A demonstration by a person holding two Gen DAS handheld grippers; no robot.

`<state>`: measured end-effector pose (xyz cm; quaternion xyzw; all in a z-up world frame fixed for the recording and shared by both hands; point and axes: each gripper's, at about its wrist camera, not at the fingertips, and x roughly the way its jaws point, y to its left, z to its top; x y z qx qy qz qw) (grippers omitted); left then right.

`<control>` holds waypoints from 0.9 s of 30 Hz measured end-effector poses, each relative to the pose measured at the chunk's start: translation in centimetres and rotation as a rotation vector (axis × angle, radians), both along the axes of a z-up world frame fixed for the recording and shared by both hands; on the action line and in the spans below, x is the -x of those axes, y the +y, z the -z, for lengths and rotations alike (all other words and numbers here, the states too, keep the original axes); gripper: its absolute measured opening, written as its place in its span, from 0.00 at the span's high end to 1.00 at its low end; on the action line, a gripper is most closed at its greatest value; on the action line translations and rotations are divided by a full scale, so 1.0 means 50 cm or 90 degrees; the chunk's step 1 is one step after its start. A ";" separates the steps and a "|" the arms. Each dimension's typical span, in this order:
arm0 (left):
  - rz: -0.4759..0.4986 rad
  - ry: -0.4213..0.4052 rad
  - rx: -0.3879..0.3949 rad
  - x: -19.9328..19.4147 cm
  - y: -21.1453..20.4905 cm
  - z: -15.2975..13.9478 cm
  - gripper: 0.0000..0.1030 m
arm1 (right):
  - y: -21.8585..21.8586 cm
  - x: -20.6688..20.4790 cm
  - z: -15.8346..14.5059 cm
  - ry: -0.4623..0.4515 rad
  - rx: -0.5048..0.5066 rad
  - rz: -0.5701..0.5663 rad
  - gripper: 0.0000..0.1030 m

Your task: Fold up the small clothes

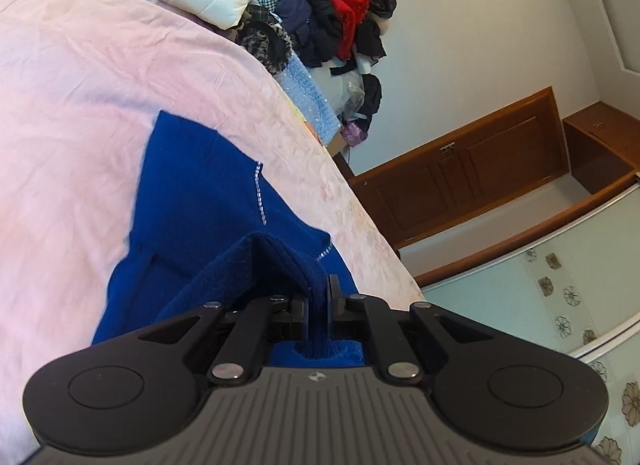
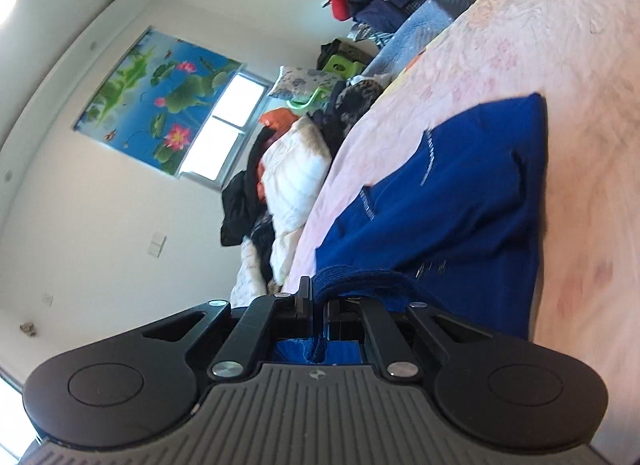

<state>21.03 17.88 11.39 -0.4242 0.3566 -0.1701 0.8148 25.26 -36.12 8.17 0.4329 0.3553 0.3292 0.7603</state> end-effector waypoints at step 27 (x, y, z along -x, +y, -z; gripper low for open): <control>-0.073 0.137 -0.106 -0.413 -0.059 0.156 0.78 | 0.024 -0.437 0.240 0.197 0.015 0.077 0.66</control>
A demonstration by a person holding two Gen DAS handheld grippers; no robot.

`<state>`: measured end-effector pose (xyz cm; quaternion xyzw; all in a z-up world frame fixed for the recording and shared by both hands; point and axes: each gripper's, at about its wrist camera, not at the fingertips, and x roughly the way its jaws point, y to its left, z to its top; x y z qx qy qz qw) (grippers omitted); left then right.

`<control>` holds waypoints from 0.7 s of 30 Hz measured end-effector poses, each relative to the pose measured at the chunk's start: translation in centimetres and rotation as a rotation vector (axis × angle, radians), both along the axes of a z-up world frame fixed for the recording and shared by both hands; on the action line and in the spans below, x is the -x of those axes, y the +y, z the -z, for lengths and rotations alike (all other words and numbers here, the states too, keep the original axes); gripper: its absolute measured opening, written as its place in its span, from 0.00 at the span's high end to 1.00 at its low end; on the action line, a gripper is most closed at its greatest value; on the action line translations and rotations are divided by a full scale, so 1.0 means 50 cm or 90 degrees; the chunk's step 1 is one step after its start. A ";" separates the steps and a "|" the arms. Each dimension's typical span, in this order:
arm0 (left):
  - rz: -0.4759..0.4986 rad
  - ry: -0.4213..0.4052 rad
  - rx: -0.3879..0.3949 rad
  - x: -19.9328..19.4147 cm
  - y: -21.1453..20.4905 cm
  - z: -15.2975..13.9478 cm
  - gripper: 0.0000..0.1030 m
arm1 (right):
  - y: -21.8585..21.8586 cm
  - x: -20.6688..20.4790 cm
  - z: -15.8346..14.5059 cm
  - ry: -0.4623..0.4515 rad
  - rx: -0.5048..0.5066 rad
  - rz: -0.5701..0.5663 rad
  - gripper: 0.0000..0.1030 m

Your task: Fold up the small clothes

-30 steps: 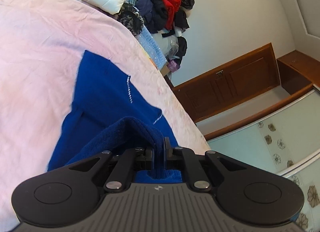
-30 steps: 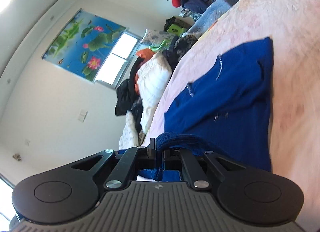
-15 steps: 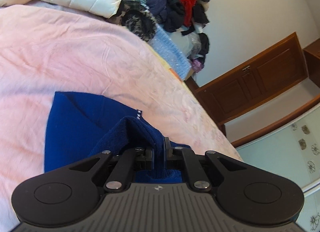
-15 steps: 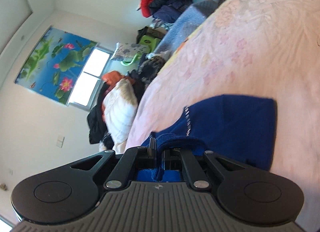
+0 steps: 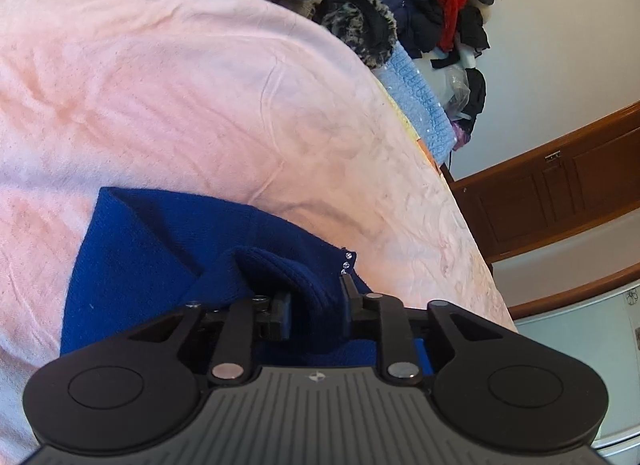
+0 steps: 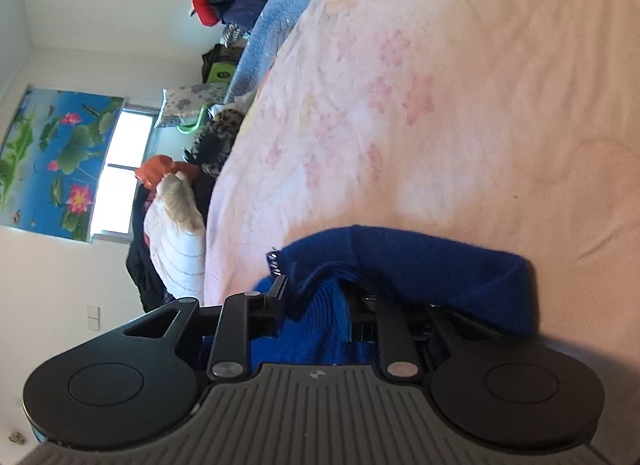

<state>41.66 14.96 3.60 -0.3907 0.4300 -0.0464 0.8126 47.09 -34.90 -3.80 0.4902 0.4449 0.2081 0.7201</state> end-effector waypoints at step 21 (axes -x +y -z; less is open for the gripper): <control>0.137 -0.155 -0.584 0.055 -0.310 0.034 0.14 | 0.254 0.070 -0.089 -0.277 0.570 -0.101 0.38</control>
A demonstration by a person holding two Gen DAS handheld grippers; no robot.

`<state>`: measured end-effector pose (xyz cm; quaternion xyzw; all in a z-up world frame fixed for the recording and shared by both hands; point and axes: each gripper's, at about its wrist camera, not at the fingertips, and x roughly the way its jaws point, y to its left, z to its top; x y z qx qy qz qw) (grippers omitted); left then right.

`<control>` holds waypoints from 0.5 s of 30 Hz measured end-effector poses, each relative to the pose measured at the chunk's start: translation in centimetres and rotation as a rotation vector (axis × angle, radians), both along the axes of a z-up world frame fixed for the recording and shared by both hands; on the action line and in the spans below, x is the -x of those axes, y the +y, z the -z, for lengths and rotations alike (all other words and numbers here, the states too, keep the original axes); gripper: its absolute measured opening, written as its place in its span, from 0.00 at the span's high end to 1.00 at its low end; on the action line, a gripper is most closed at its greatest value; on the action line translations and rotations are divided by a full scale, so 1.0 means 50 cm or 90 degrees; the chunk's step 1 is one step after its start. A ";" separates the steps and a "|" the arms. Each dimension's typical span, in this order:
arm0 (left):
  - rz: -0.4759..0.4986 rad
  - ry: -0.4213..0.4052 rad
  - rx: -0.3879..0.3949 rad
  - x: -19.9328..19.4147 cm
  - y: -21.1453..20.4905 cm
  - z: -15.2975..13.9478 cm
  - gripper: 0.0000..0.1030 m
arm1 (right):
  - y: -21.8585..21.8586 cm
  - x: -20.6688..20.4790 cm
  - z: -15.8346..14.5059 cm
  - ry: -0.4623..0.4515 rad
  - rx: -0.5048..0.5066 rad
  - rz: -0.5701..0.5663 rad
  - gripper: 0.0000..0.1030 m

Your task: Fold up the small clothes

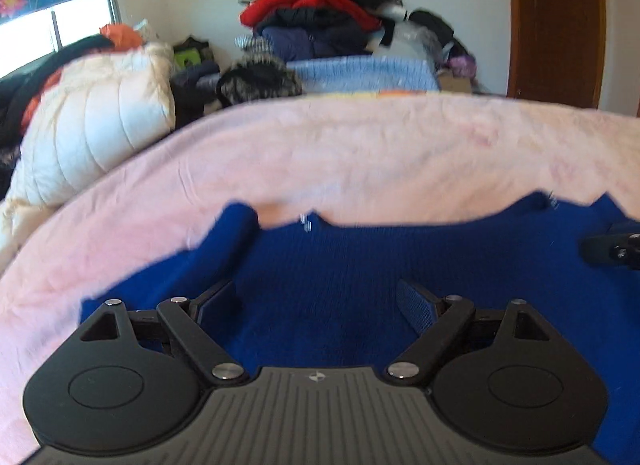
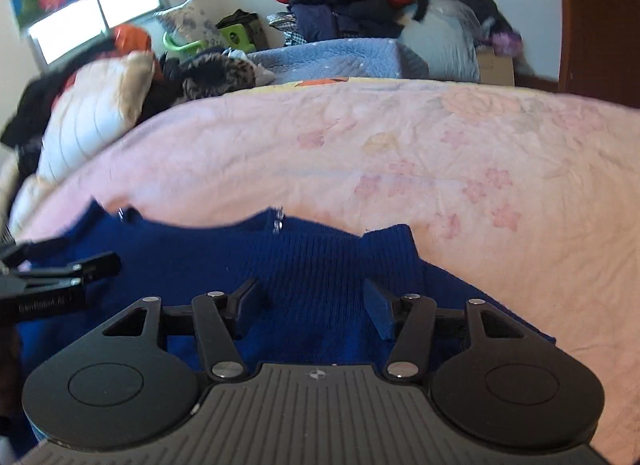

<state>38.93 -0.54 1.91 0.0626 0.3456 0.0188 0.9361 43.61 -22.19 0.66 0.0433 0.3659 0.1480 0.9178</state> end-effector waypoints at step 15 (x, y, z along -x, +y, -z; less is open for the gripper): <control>-0.002 -0.005 0.058 -0.005 0.030 0.020 0.09 | 0.022 0.006 0.020 -0.066 0.079 -0.029 0.32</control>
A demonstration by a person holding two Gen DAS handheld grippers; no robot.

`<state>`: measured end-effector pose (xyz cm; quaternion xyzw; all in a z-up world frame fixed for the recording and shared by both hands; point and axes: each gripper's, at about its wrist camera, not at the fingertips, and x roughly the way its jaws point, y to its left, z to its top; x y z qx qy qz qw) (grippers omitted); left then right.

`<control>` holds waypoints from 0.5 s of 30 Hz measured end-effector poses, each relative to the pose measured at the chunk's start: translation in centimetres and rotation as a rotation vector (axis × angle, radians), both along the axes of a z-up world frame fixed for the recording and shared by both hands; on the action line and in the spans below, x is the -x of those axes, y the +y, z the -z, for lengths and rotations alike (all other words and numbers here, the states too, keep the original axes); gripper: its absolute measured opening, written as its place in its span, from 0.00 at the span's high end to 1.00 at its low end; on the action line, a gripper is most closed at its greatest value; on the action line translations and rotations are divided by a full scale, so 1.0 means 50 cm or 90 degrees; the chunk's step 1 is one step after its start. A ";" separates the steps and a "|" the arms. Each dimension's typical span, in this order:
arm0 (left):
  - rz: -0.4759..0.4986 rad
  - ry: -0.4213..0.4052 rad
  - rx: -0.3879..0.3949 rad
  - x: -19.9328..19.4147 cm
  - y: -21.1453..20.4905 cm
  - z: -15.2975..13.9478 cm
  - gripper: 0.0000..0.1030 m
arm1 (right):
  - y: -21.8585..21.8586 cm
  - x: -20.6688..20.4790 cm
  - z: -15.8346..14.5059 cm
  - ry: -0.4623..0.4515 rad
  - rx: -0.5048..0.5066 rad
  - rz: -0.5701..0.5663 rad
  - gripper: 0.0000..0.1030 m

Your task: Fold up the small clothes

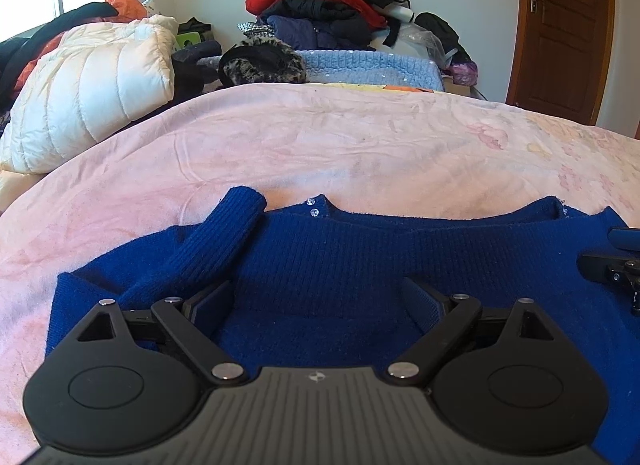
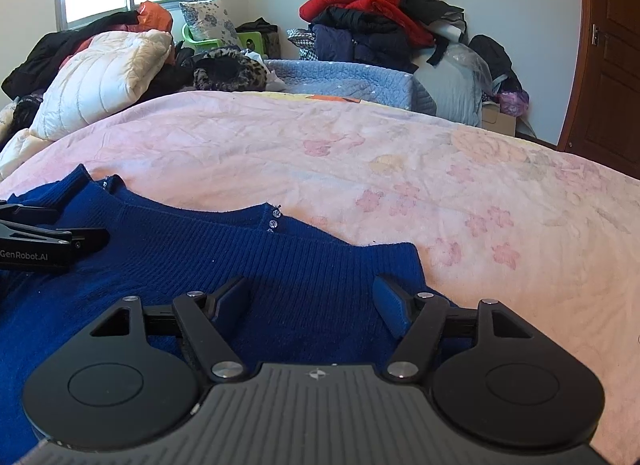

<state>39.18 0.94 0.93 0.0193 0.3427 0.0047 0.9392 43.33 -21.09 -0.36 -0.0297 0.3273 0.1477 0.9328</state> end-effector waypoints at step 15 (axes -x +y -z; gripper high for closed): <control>-0.119 -0.083 0.227 0.253 0.219 -0.097 0.08 | -0.210 0.211 -0.105 0.008 -0.253 0.130 0.05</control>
